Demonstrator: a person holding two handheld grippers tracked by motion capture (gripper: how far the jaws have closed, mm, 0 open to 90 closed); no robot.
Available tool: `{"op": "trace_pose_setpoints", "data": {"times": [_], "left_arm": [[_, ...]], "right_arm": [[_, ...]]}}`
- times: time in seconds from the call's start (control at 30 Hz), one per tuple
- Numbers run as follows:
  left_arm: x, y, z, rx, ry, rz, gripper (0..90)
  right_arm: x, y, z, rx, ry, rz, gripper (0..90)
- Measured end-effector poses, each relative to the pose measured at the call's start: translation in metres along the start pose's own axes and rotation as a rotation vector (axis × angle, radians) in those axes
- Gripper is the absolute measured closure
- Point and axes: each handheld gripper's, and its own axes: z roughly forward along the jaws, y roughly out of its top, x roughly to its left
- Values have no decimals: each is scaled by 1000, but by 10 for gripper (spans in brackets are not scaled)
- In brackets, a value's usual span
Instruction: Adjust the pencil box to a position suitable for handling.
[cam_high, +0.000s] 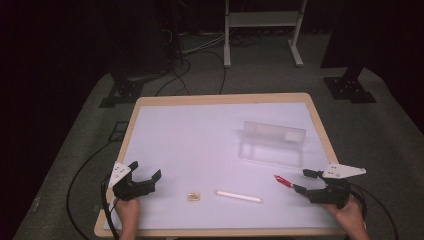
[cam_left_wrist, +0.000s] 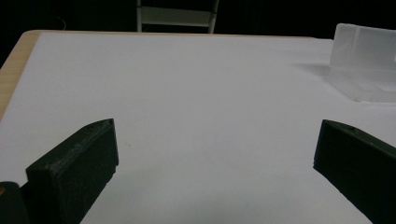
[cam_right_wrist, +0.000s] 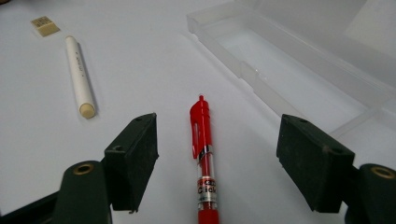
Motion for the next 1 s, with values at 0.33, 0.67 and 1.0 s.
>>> {"op": "trace_pose_setpoints", "data": {"times": [0.33, 0.67, 1.0], "left_arm": [[-1, 0, 3, 0, -1, 14, 0], [0, 0, 1, -13, -12, 9, 0], [-1, 0, 1, -12, -13, 10, 0]], "right_arm": [[-5, 20, 7, 57, 23, -24, 278], [-1, 42, 25, 105, 43, -66, 279], [-1, 62, 34, 125, 60, -93, 271]]}}
